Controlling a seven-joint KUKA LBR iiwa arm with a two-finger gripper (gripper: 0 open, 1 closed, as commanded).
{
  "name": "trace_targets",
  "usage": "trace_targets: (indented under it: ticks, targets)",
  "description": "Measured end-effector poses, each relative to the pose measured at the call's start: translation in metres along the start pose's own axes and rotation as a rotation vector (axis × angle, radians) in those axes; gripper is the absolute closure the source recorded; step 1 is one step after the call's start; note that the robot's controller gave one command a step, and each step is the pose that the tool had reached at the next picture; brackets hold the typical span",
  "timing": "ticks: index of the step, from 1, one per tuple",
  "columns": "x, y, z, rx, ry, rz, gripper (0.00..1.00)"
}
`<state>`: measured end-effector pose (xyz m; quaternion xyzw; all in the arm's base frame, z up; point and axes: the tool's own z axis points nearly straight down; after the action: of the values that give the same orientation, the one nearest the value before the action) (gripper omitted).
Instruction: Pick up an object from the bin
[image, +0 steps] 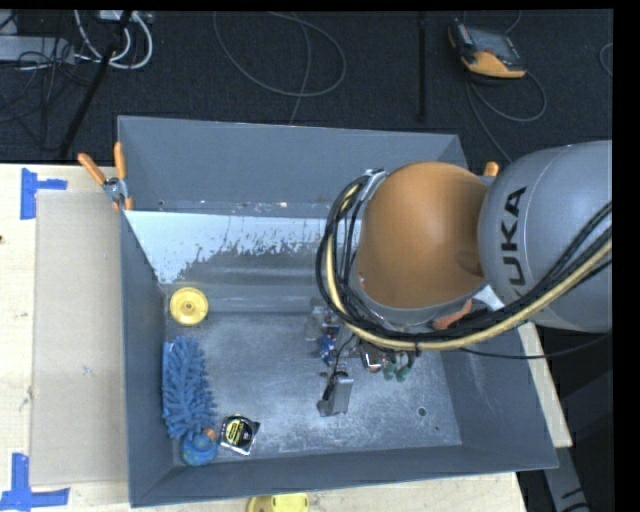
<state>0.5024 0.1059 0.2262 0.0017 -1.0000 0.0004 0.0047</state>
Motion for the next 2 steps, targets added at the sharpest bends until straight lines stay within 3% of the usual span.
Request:
trace_targets:
  ticks: [1,2]
  targets:
    - [-0.001,-0.001,-0.004,-0.001,-0.008,0.003,0.0]
    - [-0.015,-0.049,0.016,-0.001,-0.009,-0.034,0.0]
